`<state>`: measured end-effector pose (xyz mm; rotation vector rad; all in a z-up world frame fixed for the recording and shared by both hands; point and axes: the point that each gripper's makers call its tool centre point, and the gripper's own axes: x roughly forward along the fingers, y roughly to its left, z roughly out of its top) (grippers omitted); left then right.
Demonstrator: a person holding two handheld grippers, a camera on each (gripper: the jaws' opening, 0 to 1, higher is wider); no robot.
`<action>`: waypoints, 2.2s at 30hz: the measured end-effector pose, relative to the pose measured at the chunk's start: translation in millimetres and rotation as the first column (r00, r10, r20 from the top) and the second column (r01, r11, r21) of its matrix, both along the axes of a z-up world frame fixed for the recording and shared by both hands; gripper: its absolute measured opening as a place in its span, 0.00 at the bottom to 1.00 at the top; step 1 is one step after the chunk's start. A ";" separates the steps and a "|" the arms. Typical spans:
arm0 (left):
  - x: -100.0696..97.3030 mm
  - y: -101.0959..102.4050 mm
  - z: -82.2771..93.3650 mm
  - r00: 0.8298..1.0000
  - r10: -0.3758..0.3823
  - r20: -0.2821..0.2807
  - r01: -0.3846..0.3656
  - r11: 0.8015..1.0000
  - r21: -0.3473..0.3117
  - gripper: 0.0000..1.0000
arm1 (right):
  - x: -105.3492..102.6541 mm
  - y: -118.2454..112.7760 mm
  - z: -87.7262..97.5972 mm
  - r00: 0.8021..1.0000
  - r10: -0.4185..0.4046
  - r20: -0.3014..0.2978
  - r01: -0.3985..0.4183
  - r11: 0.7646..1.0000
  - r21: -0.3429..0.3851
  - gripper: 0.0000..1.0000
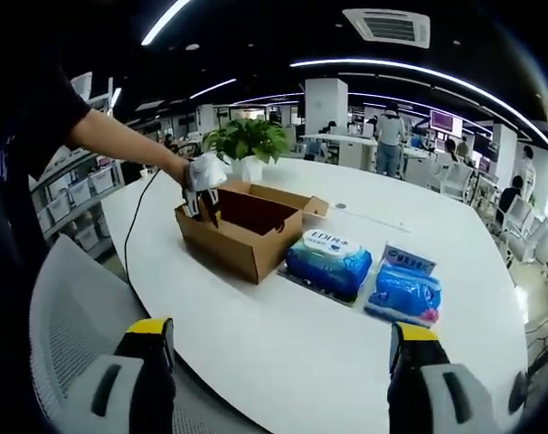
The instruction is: Operate the shoe box by opening the lid, removing the specified soft item, and placing it in the target area until the item is outside and the box remains undamaged.
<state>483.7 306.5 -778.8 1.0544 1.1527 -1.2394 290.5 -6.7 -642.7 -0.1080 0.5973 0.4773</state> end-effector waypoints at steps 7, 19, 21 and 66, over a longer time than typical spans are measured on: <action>-1.4 0.3 -2.9 0.999 -0.038 0.010 0.038 0.999 0.004 0.24 | 0.6 1.1 3.6 1.000 0.000 0.009 -0.001 1.000 0.008 0.99; 2.5 -10.8 8.9 0.988 -0.131 0.079 0.133 0.991 -0.018 0.18 | 1.0 1.0 5.7 1.000 0.001 0.016 -0.001 1.000 0.013 0.99; 3.8 -10.6 11.4 0.985 -0.149 0.089 0.150 0.989 -0.009 0.18 | 1.6 2.0 7.1 1.000 0.006 0.021 -0.007 1.000 0.013 0.99; -29.3 -51.9 133.2 0.967 -0.039 0.253 0.117 0.946 -0.302 0.17 | 22.5 61.9 49.0 0.944 0.253 0.213 -0.258 0.966 -0.007 0.88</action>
